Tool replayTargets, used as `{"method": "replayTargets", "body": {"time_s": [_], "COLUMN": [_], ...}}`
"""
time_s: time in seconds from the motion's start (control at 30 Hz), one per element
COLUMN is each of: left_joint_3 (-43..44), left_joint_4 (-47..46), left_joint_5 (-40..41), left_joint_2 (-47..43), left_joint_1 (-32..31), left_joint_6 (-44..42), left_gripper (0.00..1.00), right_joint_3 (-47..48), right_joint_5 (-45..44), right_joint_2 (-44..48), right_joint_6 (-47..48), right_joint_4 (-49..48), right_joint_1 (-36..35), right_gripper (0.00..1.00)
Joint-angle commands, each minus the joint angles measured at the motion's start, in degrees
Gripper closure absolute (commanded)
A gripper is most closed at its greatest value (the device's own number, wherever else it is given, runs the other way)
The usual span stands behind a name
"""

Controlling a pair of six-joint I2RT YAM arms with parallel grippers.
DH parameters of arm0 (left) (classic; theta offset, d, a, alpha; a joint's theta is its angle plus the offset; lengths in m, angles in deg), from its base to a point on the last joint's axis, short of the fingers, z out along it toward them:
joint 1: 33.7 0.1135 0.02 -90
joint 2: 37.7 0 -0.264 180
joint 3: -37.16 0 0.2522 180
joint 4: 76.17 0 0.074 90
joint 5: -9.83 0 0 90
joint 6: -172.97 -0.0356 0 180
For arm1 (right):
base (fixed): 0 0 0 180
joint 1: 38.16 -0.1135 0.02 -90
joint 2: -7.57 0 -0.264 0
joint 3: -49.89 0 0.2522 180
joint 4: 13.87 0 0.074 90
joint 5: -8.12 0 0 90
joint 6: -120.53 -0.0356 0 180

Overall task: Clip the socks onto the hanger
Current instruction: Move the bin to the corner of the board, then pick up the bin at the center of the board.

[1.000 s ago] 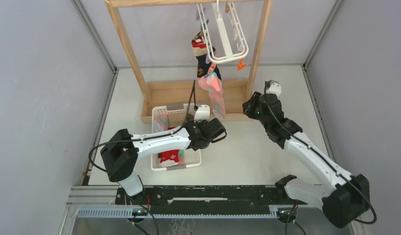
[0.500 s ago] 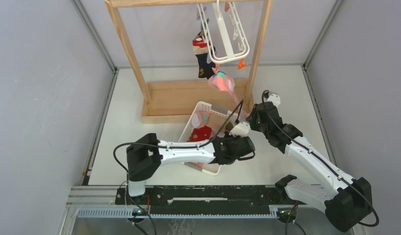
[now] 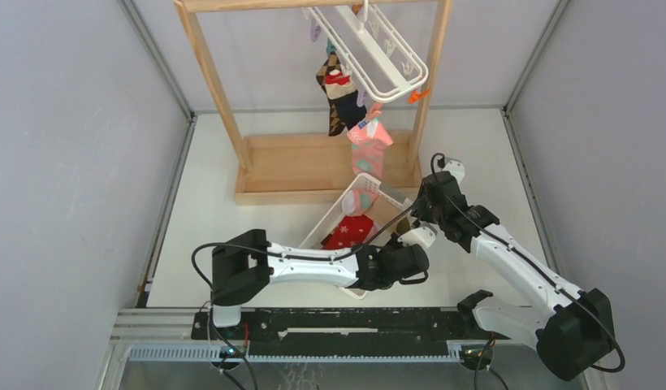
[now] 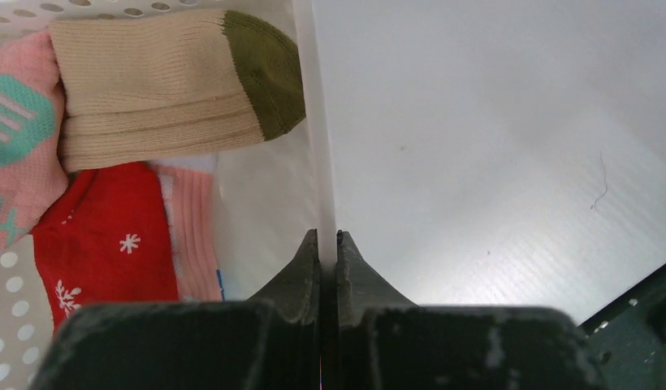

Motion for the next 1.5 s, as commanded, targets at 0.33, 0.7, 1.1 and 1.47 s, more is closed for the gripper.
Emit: {"method": "replayTargets", "body": {"time_s": [0.33,0.7,1.1,1.47], "left_joint_3": [-6.9,-9.48,-9.69,-11.1], "left_joint_4": [-10.28,-11.12,-9.49,-8.42], "left_joint_5": [-9.49,-8.29,-5.69,-4.4], "left_joint_2": [-5.87,-8.98,-9.34,-10.08], "left_joint_1": [-3.95,-4.02,-4.3,-4.31], "left_joint_6": [-12.08,-13.88,-12.24,-11.24], "left_gripper": [1.0,1.0,1.0,1.0], "right_joint_3": [-0.91,-0.9,-0.91,-2.66], "right_joint_5": [0.63,3.46,10.07,12.37], "right_joint_2": [2.17,-4.86,-15.88,-13.33], "right_joint_6": [6.5,6.57,6.14,6.39], "right_joint_4": [-2.82,-2.32,-6.38,-8.9], "right_joint_1": [1.27,3.04,3.53,4.84], "right_gripper": [0.59,0.6,1.0,0.91]}}
